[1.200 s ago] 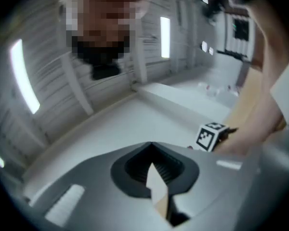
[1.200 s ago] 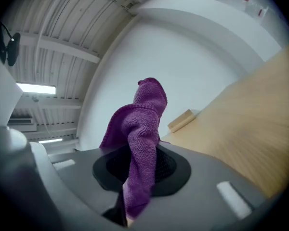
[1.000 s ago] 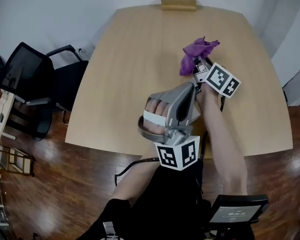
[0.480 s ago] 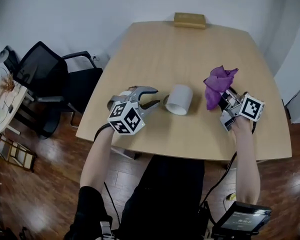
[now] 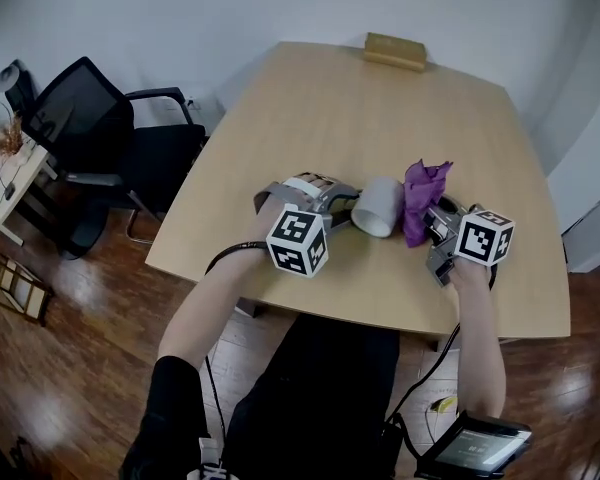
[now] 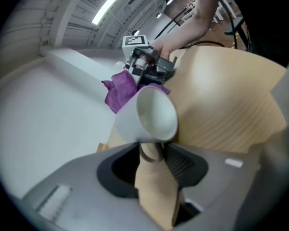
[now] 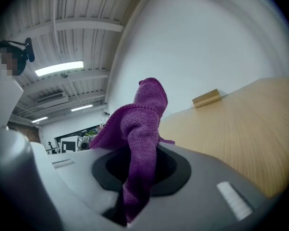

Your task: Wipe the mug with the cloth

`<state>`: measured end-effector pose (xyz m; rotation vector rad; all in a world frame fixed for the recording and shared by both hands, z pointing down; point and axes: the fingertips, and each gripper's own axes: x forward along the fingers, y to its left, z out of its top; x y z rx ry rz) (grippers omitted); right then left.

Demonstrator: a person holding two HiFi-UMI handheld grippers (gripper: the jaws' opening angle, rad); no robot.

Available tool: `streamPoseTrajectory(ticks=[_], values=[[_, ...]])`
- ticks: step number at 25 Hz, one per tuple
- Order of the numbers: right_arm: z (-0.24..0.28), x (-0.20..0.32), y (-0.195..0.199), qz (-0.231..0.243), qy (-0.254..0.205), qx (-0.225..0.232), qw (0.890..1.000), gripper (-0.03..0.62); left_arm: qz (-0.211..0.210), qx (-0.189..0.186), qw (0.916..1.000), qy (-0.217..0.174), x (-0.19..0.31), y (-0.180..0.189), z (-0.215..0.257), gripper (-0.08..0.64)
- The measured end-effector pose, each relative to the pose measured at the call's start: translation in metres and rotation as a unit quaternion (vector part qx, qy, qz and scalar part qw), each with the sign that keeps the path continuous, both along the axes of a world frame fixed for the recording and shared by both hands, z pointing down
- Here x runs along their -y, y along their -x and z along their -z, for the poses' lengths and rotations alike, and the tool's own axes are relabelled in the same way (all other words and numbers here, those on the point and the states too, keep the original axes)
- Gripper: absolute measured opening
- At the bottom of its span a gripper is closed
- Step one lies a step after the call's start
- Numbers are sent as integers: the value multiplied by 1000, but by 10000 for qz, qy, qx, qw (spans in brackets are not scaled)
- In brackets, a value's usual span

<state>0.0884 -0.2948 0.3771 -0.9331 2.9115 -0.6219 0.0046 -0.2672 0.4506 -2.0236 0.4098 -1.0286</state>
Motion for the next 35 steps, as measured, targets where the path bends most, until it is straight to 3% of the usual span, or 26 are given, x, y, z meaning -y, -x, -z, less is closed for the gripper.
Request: streamPoseTrajectory(ticks=[3, 6, 8, 9, 11, 12, 13, 14, 16, 19, 23, 26, 29, 31, 33, 35], values=[[1, 2, -4, -52, 36, -5, 10000, 61, 23, 210, 9994, -261, 3, -1, 2, 162], [0, 4, -8, -78, 46, -18, 10000, 63, 43, 445, 9966, -696, 5, -1, 5, 81], [3, 5, -9, -88, 19, 59, 9999, 63, 105, 385, 9972, -634, 4, -3, 6, 80], [6, 5, -10, -78, 0, 165, 9998, 63, 135, 240, 9988, -403, 2, -5, 6, 80], [11, 4, -14, 29, -30, 599, 9982, 62, 137, -323, 9983, 465, -5, -9, 8, 77], [15, 3, -16, 100, -47, 891, 9960, 63, 95, -721, 9918, 1047, -9, -11, 12, 75], [21, 3, -19, 164, -67, 1198, 9926, 61, 33, -1156, 9791, 1674, -15, -13, 18, 74], [27, 3, -22, 218, -83, 1509, 9883, 61, -39, -1585, 9604, 2290, -20, -14, 26, 74], [40, 3, -28, 321, -93, 2140, 9763, 61, -183, -2336, 9132, 3334, -29, -16, 40, 74], [57, 9, -35, 401, -106, 2852, 9576, 61, -404, -3273, 8389, 4330, -28, -16, 58, 75], [66, 18, -42, 231, -278, 3154, 9483, 61, -817, -4314, 7397, 5099, -19, -10, 85, 75], [74, 16, -46, 13, -450, 3262, 9442, 61, -1118, -4961, 6729, 5372, -19, -5, 113, 74], [99, 8, -41, 116, -723, 3528, 9328, 61, -1563, -5521, 6016, 5557, -17, 1, 137, 74], [126, -1, -30, 408, -1057, 3711, 9216, 61, -1868, -5710, 5681, 5624, -15, 4, 150, 74], [154, -11, -14, 856, -1365, 3844, 9090, 61, -2208, -5775, 5470, 5644, -16, 8, 162, 74], [172, -20, 6, 1304, -1529, 3810, 9025, 61, -2552, -5783, 5314, 5639, -19, 14, 172, 74]])
